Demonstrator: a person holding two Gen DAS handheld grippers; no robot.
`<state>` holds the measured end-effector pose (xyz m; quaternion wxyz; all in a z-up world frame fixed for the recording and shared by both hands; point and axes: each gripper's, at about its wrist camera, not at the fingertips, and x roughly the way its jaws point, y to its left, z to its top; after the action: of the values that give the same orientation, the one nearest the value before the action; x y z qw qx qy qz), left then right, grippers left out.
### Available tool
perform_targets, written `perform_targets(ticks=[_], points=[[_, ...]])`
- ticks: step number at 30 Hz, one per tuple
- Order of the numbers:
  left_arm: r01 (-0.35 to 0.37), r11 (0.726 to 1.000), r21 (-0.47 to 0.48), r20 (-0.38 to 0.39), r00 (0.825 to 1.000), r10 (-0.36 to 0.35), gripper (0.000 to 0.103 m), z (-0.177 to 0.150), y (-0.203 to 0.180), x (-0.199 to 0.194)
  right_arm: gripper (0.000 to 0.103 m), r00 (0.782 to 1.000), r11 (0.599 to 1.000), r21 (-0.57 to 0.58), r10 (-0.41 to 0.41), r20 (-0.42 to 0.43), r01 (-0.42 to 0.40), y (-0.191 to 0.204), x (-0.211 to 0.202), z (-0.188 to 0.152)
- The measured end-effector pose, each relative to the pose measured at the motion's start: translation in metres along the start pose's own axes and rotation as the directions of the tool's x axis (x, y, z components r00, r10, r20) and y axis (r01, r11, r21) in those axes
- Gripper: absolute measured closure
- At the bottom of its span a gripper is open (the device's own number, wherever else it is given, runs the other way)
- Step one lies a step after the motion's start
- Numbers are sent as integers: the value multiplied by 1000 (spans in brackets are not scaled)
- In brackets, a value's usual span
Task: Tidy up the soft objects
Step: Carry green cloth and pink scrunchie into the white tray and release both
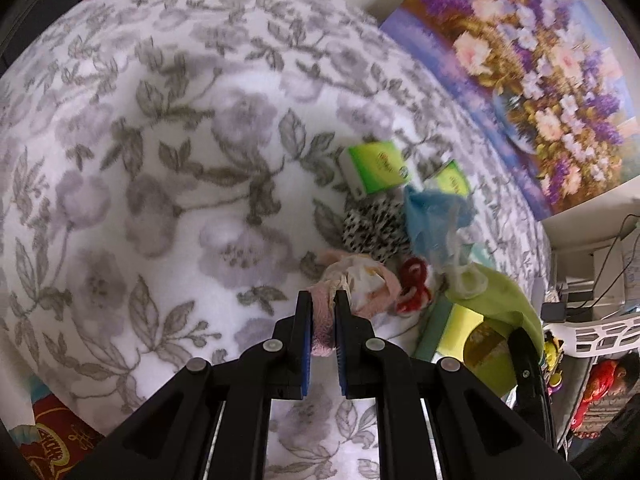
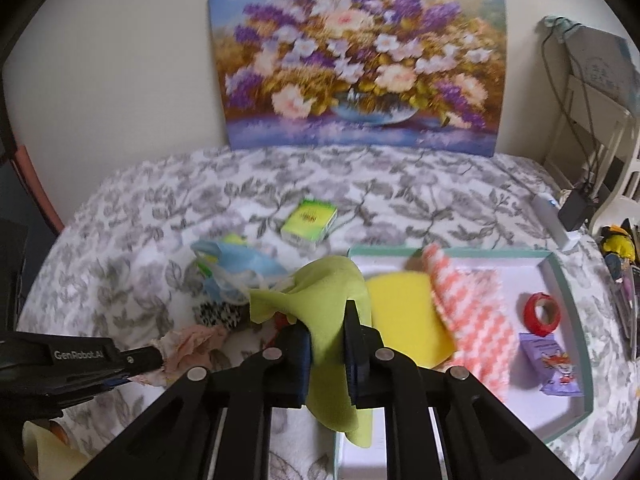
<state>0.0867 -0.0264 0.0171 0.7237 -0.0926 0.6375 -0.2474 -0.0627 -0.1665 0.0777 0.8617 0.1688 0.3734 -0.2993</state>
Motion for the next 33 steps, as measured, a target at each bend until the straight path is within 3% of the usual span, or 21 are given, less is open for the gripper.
perform_targets(ticks=[9, 16, 23, 33], points=[[34, 999, 35, 135, 990, -39, 92, 0, -10, -48, 89, 996, 999, 54, -9, 85, 4, -21, -40, 14], [37, 995, 93, 174, 983, -53, 92, -7, -29, -57, 89, 993, 995, 98, -9, 119, -3, -38, -55, 18], [45, 979, 197, 134, 988, -73, 92, -27, -67, -45, 89, 992, 987, 126, -108, 73, 98, -66, -38, 11], [90, 908, 409, 19, 994, -107, 92, -77, -142, -13, 88, 982, 935, 308, -188, 4, 178, -151, -34, -5]])
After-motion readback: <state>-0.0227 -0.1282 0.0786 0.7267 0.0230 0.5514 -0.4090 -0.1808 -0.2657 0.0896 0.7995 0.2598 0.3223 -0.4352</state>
